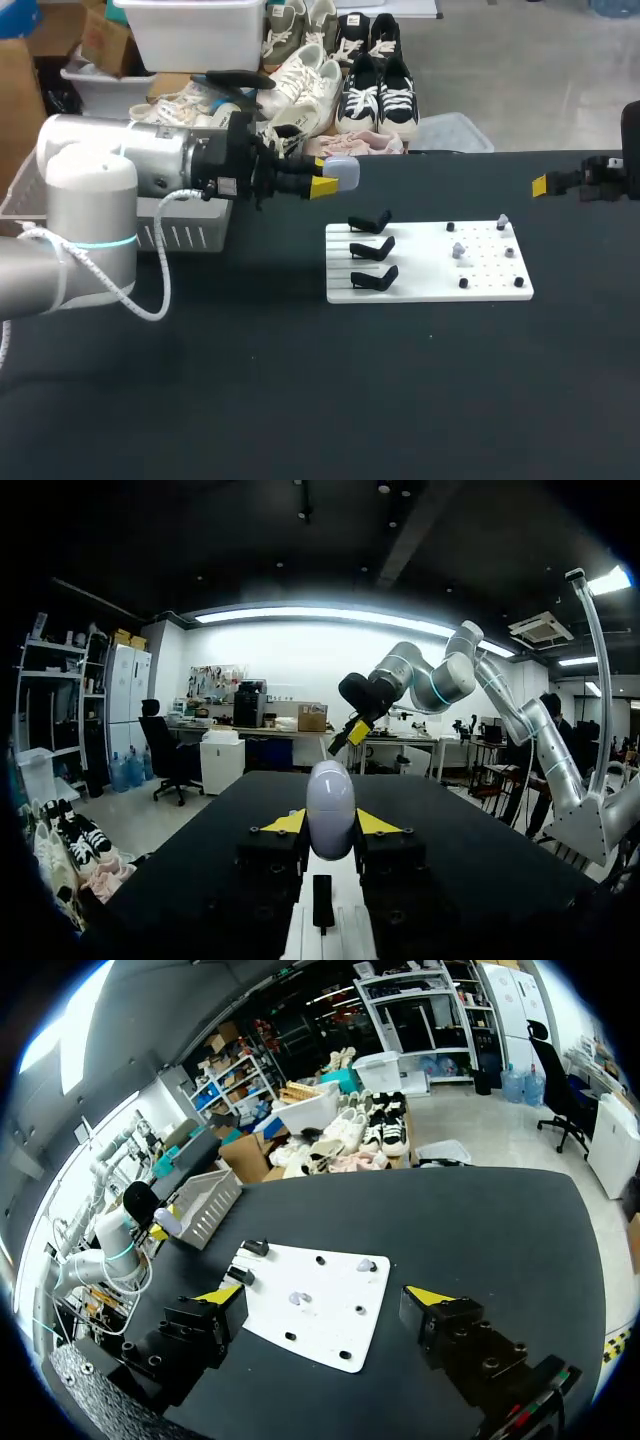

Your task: Pick up each earbud case from the left stands, insert the matching earbuds, close the lid, and place the case in the box.

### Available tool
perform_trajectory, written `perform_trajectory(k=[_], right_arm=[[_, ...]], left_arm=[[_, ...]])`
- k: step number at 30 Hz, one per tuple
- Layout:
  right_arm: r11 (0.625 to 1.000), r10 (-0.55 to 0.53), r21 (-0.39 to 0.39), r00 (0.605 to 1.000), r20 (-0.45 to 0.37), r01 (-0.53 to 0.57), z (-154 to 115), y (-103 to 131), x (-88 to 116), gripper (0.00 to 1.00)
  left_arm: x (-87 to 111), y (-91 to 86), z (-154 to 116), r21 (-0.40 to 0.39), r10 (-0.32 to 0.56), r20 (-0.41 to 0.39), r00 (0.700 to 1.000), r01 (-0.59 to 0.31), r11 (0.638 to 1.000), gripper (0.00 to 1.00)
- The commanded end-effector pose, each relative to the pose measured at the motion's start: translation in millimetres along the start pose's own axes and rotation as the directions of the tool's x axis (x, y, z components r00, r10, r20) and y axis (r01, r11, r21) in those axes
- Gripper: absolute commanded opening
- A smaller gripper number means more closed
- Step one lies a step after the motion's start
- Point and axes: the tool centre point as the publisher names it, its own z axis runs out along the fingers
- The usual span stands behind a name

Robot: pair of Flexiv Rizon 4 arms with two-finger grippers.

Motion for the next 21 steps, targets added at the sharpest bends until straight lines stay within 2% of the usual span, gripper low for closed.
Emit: perform_trajectory(k=[1,10,21], right_arm=[[1.000,0.000,-0.003,1.000,-0.002,0.000,-0.1,-0.7,-0.4,1.00],[1.000,0.000,-0.003,1.000,-0.002,0.000,-0.1,-0.7,-0.4,1.00],[1.000,0.000,-0.003,1.000,-0.002,0.000,-0.1,-0.7,-0.4,1.00]], left_arm=[[-1.5,-34.1,-8.6,-0.198,0.045,0.026,0.999,-0.039,0.979,0.00],[-0.8,-53.9,-11.0,-0.179,0.103,0.025,0.994,-0.097,0.979,0.00],[-1.2,-54.8,-11.2,-0.180,0.103,0.025,0.994,-0.097,0.979,0.00]])
